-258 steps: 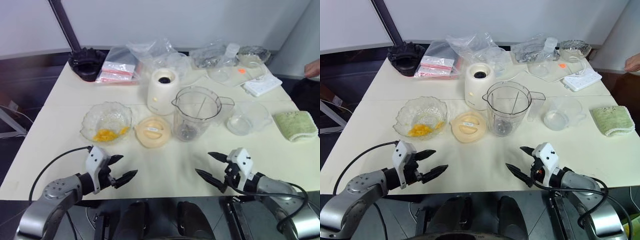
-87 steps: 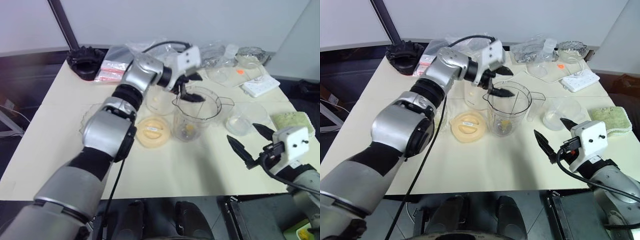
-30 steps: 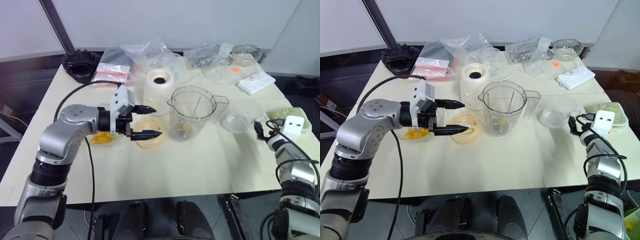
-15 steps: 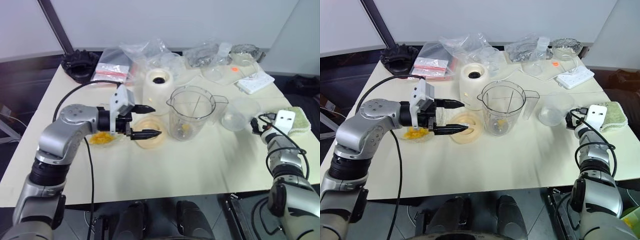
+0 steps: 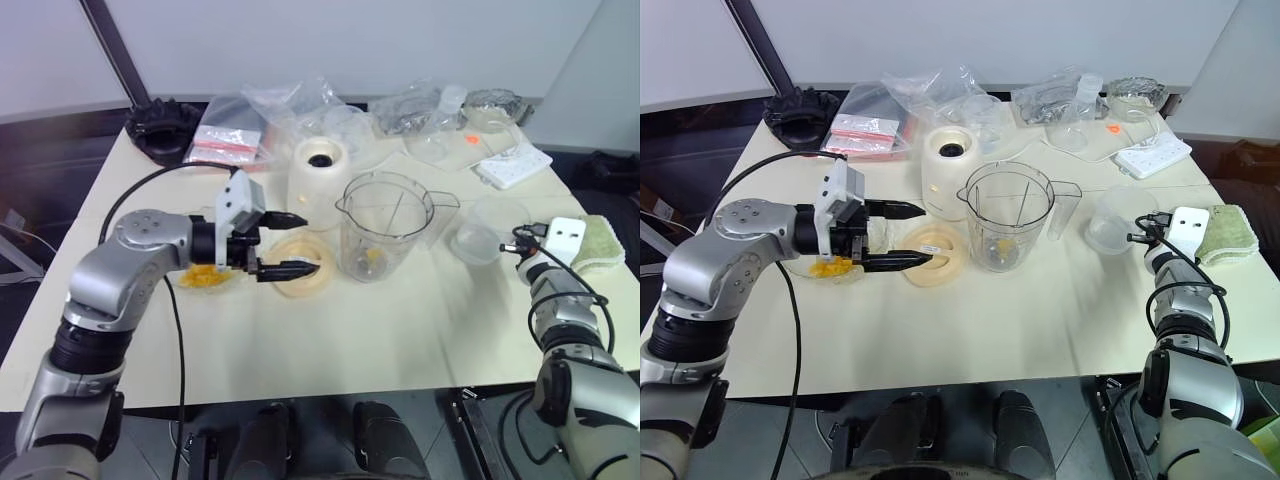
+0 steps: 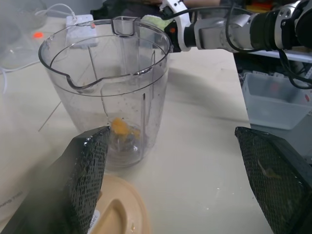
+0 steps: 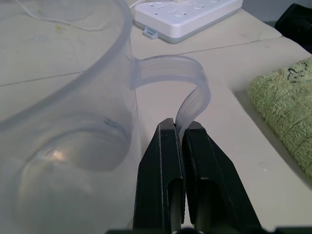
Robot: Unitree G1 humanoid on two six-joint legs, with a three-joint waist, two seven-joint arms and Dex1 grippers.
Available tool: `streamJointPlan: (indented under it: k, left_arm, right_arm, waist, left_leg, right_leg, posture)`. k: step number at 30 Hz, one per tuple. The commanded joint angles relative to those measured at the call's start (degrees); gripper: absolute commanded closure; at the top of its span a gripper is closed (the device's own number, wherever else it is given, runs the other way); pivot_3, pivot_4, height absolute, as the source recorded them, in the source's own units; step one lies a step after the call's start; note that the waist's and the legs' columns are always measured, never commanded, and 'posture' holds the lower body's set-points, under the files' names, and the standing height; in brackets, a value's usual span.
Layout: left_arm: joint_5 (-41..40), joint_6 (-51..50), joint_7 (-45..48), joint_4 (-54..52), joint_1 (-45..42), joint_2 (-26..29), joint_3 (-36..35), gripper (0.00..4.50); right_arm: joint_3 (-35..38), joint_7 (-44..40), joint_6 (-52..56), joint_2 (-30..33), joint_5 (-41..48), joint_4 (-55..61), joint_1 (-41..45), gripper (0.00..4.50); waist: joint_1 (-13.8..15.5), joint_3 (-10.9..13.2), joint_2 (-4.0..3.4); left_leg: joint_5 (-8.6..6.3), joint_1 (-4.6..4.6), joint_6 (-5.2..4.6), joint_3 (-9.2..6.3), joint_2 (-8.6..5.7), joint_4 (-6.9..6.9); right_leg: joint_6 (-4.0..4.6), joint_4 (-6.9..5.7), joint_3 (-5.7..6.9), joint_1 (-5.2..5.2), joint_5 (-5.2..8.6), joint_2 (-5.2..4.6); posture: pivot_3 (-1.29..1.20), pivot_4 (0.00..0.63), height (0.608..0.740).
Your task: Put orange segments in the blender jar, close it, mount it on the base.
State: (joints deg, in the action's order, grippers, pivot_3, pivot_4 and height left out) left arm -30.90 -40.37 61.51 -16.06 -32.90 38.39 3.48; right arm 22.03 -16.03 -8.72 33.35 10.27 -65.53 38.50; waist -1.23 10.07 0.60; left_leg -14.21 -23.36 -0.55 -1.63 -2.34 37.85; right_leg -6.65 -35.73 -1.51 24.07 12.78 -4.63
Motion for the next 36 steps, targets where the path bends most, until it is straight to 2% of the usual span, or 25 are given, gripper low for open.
streamJointPlan:
  k: [1, 10, 17, 26, 36]
  left_arm:
    - [-2.7, -1.3, -0.4, 0.1, -2.6, 0.6, -2.9, 0.24]
    - [-4.5, -3.1, -0.7, 3.1, -6.5, 0.7, -3.9, 0.24]
    - [-4.3, -2.5, 0.0, 5.2, -8.0, 0.5, -3.5, 0.24]
    - [-6.7, -3.5, -1.3, 5.2, -8.0, -1.1, -4.3, 0.24]
    - [-7.7, -3.5, -2.5, 4.0, -6.0, -1.0, -4.7, 0.24]
  right_arm:
    - [-0.5, 0.3, -1.4, 1.8, -0.3, 3.3, 1.7, 4.47]
    - [-4.6, -4.5, 3.6, 8.1, -2.0, 16.3, 9.1, 4.47]
    - [-9.0, -9.7, 7.8, 11.9, -4.1, 20.7, 17.5, 4.47]
    - [-16.1, -16.7, 8.2, 11.6, -7.8, 27.8, 23.1, 4.47]
    - [-20.2, -20.3, 4.4, 11.1, -11.0, 32.8, 22.2, 4.47]
  waist:
    - [0.0, 0.0, 0.00]
    - [-0.3, 0.4, -0.66]
    - [-0.3, 0.4, -0.64]
    - [-0.1, 0.5, -0.64]
    - [0.2, 0.5, -0.63]
  left_leg:
    - [0.00, 0.00, 0.00, 0.00, 0.00, 0.00]
    - [0.00, -0.02, 0.00, 0.06, -0.01, 0.01]
    - [0.00, -0.04, 0.00, 0.04, 0.01, -0.08]
    - [0.01, -0.11, 0.01, 0.07, 0.00, -0.07]
    - [0.02, -0.12, 0.03, 0.07, -0.02, -0.07]
  right_leg:
    - [0.00, 0.00, 0.00, 0.00, 0.00, 0.00]
    - [-0.03, -0.01, -0.02, 0.04, -0.01, -0.01]
    - [-0.02, -0.06, -0.02, 0.15, -0.01, 0.04]
    - [-0.03, -0.06, -0.04, 0.26, -0.01, 0.00]
    - [-0.02, -0.06, -0.04, 0.26, -0.01, -0.04]
  posture:
    - [0.00, 0.150, 0.740]
    - [0.00, 0.150, 0.740]
    - [0.00, 0.150, 0.740]
    - [0.00, 0.150, 0.740]
    - [0.00, 0.150, 0.740]
